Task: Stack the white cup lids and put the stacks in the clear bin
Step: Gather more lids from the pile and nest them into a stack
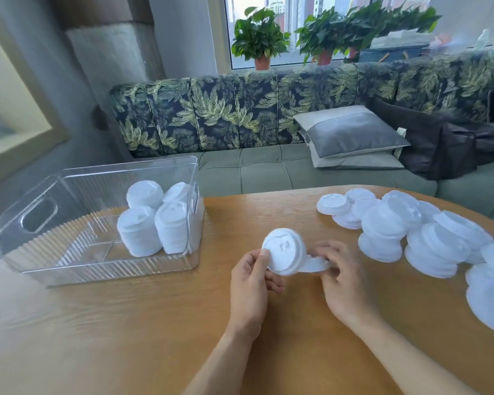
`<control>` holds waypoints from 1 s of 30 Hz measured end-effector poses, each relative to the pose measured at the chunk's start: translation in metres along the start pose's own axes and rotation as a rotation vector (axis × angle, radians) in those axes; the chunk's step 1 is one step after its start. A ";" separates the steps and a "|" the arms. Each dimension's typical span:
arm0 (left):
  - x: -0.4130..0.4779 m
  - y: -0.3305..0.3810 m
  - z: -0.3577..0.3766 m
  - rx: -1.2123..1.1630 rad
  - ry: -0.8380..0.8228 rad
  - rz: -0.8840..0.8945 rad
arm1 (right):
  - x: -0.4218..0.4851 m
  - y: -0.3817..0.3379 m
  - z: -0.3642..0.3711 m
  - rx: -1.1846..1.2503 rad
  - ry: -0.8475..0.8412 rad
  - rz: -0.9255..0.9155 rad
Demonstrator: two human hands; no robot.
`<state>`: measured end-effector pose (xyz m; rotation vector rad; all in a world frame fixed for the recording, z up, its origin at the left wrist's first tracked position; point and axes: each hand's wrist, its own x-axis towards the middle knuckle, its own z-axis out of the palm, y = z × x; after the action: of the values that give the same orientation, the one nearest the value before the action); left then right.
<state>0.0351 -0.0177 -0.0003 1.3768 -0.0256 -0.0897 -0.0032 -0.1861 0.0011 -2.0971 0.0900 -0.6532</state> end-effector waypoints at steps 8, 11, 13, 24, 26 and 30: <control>-0.083 0.011 -0.014 0.179 -0.087 -0.052 | -0.072 -0.033 -0.012 0.162 -0.006 0.131; -0.106 0.013 -0.016 0.240 -0.122 -0.086 | -0.093 -0.043 -0.015 0.187 0.028 0.143; -0.119 0.014 -0.017 0.249 -0.132 -0.120 | -0.104 -0.047 -0.018 0.188 0.033 0.160; -0.155 0.023 -0.030 0.183 -0.205 -0.255 | -0.134 -0.061 -0.024 0.091 0.051 0.128; -0.156 0.023 -0.030 0.167 -0.203 -0.262 | -0.135 -0.063 -0.024 0.086 0.076 0.116; -0.155 0.021 -0.031 0.157 -0.205 -0.252 | -0.136 -0.065 -0.023 0.080 0.091 0.104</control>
<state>-0.1157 0.0282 0.0195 1.5186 -0.0308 -0.4479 -0.1430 -0.1247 0.0058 -1.9717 0.2187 -0.6779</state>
